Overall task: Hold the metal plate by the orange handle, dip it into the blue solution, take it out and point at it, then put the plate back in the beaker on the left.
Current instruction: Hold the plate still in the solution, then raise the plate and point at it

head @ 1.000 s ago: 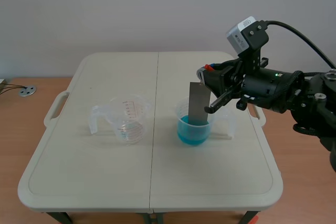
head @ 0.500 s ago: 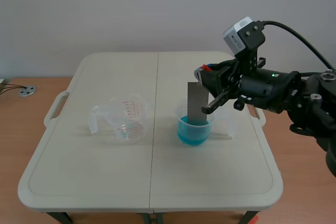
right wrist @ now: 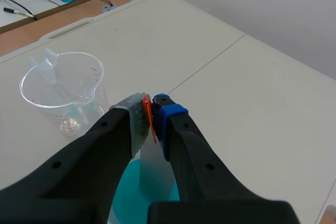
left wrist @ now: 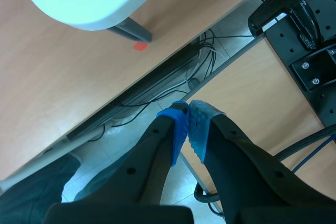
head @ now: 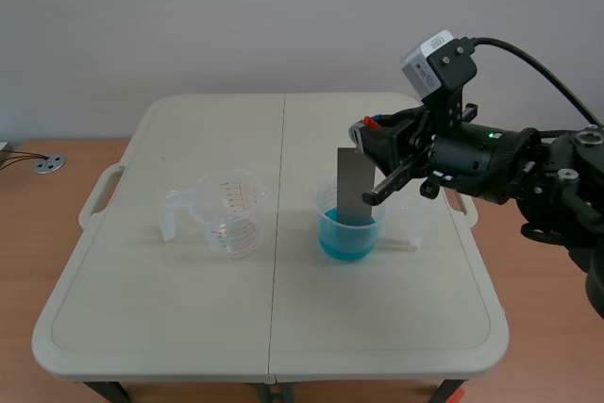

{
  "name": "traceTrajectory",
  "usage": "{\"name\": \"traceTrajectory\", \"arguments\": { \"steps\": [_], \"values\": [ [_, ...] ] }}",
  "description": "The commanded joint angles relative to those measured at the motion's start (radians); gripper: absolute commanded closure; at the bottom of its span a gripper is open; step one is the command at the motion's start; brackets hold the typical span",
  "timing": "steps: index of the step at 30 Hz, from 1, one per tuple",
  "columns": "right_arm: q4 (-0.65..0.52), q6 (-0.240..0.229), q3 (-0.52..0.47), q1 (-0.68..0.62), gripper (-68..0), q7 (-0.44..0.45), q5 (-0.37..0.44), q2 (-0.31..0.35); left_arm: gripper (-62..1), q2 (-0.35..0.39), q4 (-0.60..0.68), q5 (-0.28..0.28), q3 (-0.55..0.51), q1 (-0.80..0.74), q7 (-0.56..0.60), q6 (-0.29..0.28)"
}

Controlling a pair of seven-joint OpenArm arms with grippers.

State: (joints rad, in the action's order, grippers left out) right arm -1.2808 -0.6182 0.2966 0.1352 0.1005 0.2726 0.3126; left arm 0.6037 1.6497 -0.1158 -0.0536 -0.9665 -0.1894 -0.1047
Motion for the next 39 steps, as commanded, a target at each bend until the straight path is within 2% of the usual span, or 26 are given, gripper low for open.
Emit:
{"name": "traceTrajectory", "arguments": {
  "steps": [1, 8, 12, 17, 27, 34, 39],
  "values": [
    [-0.007, -0.004, 0.0, 0.015, -1.5, 0.0, -0.001, 0.006, -2.3, -0.005, 0.006, -0.003, 0.002, -0.002, 0.006, 0.002],
    [-0.04, -0.04, -0.011, 0.014, -1.5, -0.003, 0.0, 0.007, -2.3, -0.006, 0.006, -0.003, 0.002, -0.002, 0.006, 0.002],
    [-0.074, -0.042, -0.024, 0.014, -1.5, -0.009, 0.01, 0.018, -2.3, -0.008, 0.006, -0.003, 0.002, -0.002, 0.005, 0.001],
    [-0.125, -0.046, -0.048, 0.008, -1.5, -0.035, 0.034, 0.03, -2.3, -0.011, 0.006, -0.003, 0.003, -0.002, 0.006, -0.026],
    [-0.238, -0.057, -0.083, -0.014, -1.5, -0.087, 0.049, 0.034, -2.3, -0.01, 0.008, -0.003, 0.003, 0.006, 0.011, -0.022],
    [-0.322, -0.061, -0.116, -0.034, -1.5, -0.114, 0.053, 0.034, -2.3, -0.007, 0.013, -0.003, -0.008, 0.068, 0.005, -0.017],
    [-0.38, -0.061, -0.14, -0.039, -1.5, -0.124, 0.053, 0.034, -2.3, -0.007, 0.061, -0.002, -0.036, 0.123, 0.005, -0.015]
  ]
}}
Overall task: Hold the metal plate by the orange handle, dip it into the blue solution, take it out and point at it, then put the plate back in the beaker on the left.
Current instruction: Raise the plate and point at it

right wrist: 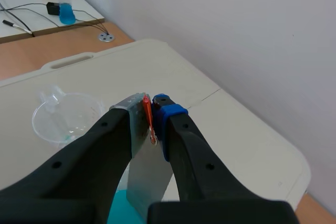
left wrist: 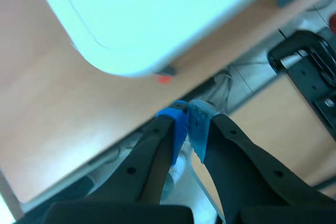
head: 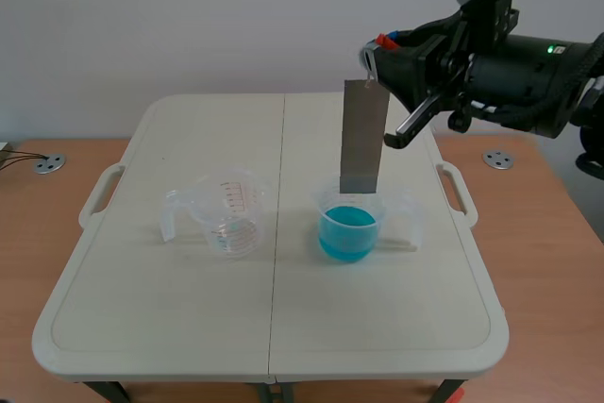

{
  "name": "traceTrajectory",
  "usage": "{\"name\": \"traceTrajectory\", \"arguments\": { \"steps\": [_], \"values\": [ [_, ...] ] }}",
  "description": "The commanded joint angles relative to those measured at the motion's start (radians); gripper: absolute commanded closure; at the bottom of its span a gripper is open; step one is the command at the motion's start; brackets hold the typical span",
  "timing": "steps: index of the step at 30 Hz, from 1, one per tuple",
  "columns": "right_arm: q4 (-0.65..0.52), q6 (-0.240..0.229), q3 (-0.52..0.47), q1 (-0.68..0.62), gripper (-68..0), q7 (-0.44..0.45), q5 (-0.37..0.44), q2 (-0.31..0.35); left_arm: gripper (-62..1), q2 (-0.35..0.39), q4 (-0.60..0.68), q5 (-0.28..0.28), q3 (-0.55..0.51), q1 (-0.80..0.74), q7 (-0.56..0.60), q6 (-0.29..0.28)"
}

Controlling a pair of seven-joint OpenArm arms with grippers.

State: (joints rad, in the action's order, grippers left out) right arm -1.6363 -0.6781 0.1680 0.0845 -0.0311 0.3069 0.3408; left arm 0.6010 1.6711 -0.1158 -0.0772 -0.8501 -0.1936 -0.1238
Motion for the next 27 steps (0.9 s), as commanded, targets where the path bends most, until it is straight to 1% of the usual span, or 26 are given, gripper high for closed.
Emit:
{"name": "traceTrajectory", "arguments": {
  "steps": [1, 9, 13, 15, 20, 24, 27],
  "values": [
    [-0.036, -0.001, -0.013, 0.012, -1.5, 0.002, 0.019, 0.006, -2.3, -0.004, 0.055, -0.002, -0.016, 0.019, 0.009, 0.006],
    [-0.121, -0.001, -0.033, 0.012, -1.5, -0.027, 0.045, 0.005, -2.3, -0.002, 0.145, -0.003, -0.011, 0.143, 0.007, 0.005],
    [-0.146, 0.0, -0.045, 0.012, -1.5, -0.027, 0.045, 0.006, -2.3, -0.002, 0.146, -0.034, 0.019, 0.248, 0.01, 0.004],
    [-0.155, 0.0, -0.046, 0.012, -1.5, -0.027, 0.045, 0.006, -2.3, -0.002, 0.146, -0.04, 0.046, 0.301, 0.01, 0.001],
    [-0.174, 0.0, -0.048, 0.012, -1.5, -0.035, 0.045, 0.006, -2.3, -0.003, 0.146, -0.041, 0.156, 0.447, 0.01, -0.002],
    [-0.186, 0.0, -0.051, 0.012, -1.5, -0.042, 0.045, 0.006, -2.3, -0.005, 0.142, -0.041, 0.28, 0.57, 0.005, -0.002],
    [-0.193, 0.0, -0.052, 0.012, -1.5, -0.049, 0.047, 0.006, -2.3, -0.009, 0.142, -0.045, 0.376, 0.66, -0.029, -0.003]
  ]
}}
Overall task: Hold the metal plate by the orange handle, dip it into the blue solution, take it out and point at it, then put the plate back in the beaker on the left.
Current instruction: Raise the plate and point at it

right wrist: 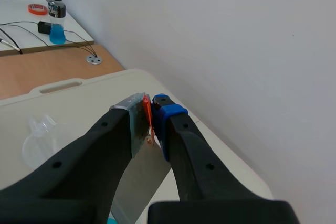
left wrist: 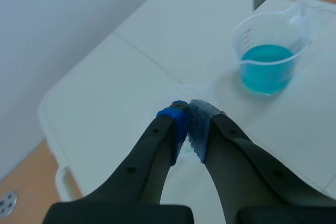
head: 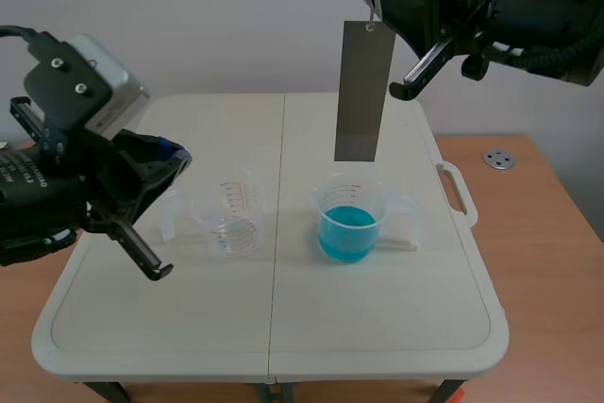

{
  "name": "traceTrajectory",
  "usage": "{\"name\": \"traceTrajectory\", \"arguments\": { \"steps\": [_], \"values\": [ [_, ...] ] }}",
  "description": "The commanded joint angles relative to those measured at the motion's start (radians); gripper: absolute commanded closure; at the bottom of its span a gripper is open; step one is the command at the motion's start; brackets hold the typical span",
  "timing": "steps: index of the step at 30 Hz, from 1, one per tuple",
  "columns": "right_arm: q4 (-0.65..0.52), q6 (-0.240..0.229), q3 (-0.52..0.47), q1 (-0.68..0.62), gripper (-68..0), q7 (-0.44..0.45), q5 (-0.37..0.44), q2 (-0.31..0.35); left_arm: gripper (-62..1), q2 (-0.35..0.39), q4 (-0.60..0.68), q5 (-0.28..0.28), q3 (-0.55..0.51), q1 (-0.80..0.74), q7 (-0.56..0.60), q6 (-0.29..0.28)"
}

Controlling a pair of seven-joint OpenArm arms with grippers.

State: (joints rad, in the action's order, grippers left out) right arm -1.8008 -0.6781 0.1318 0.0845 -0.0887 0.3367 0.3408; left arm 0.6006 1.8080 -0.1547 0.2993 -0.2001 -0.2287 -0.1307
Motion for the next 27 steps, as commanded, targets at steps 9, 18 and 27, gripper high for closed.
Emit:
{"name": "traceTrajectory", "arguments": {
  "steps": [9, 18, 27],
  "values": [
    [-0.033, -0.001, -0.016, 0.012, -1.5, -0.022, 0.061, 0.006, -2.3, -0.11, -0.084, -0.009, 0.179, 0.209, -0.058, 0.005],
    [-0.033, -0.001, -0.016, 0.012, -1.5, -0.026, 0.06, 0.006, -2.3, -0.218, -0.263, -0.007, 0.269, 0.344, -0.056, 0.001],
    [-0.033, -0.001, -0.016, 0.012, -1.5, -0.026, 0.06, 0.006, -2.3, -0.257, -0.348, -0.005, 0.308, 0.411, -0.056, 0.0]
  ]
}}
